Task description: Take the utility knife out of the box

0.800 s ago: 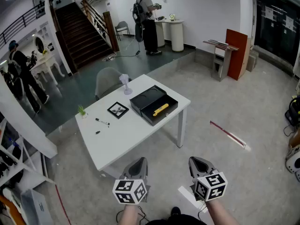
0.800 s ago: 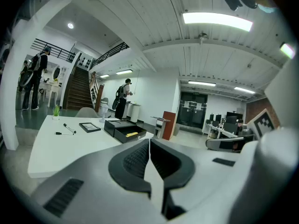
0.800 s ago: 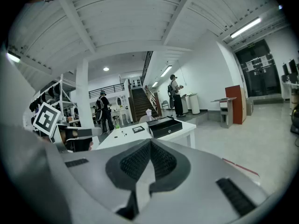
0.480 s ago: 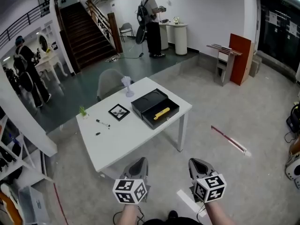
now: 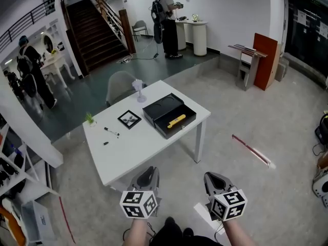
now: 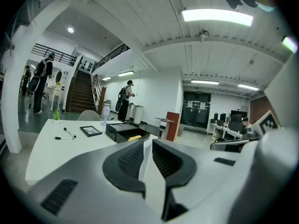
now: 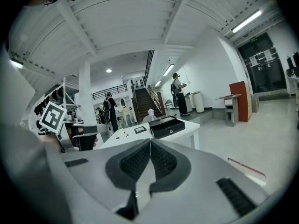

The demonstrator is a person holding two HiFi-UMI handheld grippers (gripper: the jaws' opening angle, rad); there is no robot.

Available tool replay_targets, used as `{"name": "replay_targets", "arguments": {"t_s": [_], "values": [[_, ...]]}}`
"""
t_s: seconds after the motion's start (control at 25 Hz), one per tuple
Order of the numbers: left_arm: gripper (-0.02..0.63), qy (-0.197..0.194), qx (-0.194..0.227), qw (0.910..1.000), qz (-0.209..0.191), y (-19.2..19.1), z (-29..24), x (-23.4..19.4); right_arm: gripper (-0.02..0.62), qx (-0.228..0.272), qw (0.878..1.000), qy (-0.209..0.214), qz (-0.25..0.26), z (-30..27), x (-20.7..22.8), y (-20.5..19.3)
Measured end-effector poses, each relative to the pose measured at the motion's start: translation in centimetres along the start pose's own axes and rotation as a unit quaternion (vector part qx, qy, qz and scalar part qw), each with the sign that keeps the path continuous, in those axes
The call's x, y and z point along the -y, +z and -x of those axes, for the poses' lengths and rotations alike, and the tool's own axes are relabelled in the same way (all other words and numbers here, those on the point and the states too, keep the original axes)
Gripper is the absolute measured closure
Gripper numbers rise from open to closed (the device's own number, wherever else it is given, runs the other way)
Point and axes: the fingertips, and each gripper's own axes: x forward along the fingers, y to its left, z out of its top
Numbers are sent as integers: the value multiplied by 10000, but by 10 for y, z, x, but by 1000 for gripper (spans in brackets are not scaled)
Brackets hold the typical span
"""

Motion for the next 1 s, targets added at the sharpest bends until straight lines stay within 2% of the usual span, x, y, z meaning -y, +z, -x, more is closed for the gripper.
{"name": "replay_targets", "arguments": {"t_s": [0.08,0.32,0.68,1.0], "values": [[543,-6,-23,10000,39,1,-5,-4,594,-18,10000,-7,-38,-3,2,-1],[509,-126,-115,9999,9,4,-41,-15,594,-3,9999,-89,-97,-28,17,2],[488,-481,-307,9982,-191,28,-128,-60,594,148,9984,-480,-270,-104,42,41],[472,-813,-561,9945,-354,49,-211,-104,594,2,9964,-830,-175,-176,63,57]]}}
